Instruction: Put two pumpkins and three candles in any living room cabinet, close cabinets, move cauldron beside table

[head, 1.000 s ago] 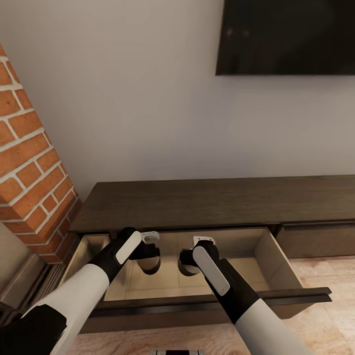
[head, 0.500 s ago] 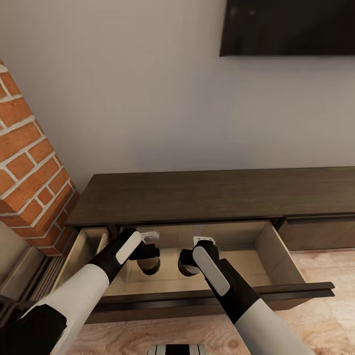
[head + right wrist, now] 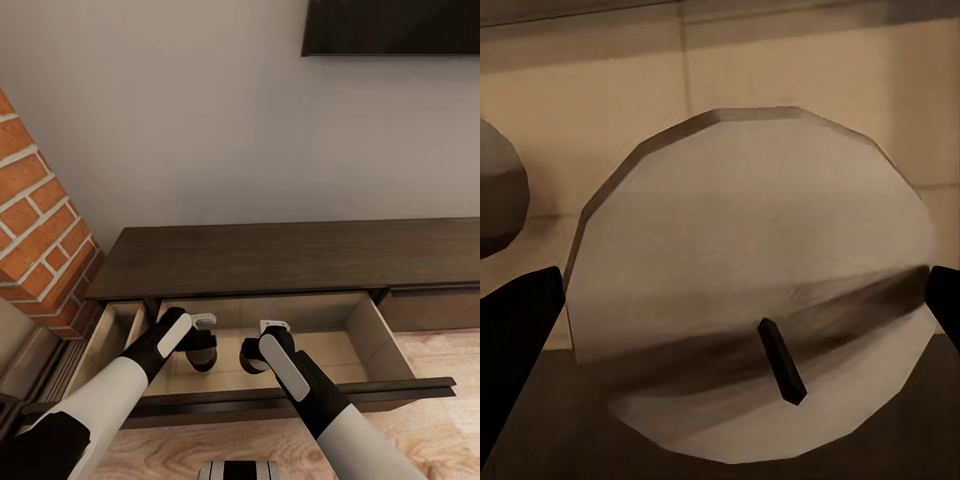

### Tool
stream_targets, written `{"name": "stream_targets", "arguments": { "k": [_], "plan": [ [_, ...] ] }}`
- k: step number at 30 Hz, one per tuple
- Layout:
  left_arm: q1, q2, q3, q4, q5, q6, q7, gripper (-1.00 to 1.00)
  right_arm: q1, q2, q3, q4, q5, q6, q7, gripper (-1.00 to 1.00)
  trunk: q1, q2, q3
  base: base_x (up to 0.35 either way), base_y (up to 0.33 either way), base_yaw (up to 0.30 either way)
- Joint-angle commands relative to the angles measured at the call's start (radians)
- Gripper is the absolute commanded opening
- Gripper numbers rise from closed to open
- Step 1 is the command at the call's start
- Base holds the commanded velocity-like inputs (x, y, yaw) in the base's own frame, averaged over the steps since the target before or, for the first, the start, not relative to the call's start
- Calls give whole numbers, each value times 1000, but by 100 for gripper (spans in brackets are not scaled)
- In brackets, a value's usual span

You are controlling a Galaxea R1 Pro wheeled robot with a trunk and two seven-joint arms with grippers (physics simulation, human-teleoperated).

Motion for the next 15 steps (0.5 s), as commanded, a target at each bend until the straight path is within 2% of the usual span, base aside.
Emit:
{"name": "stream_targets", "arguments": {
  "k": [1,5,9,15],
  "plan": [
    [-1,1,-10,-1,9,1,7,-100,-1,0,1,-1,-9,2,-10,-100,0,0,-1,0,0,0],
    [-1,1,-17,-2,9,-1,7,-100,-1,0,2,-1,-9,2,-10,-100,0,0,-1,0,0,0],
    [-1,2,-20,-3,9,-1,7,-100,-1,0,2,-1,-9,2,-10,-100,2,-1,-16,0,0,0],
    [0,2,-21,-3,10,-3,7,-100,-1,-1,2,-1,-9,1,-11,-100,2,-1,-16,0,0,0]
  ]
}}
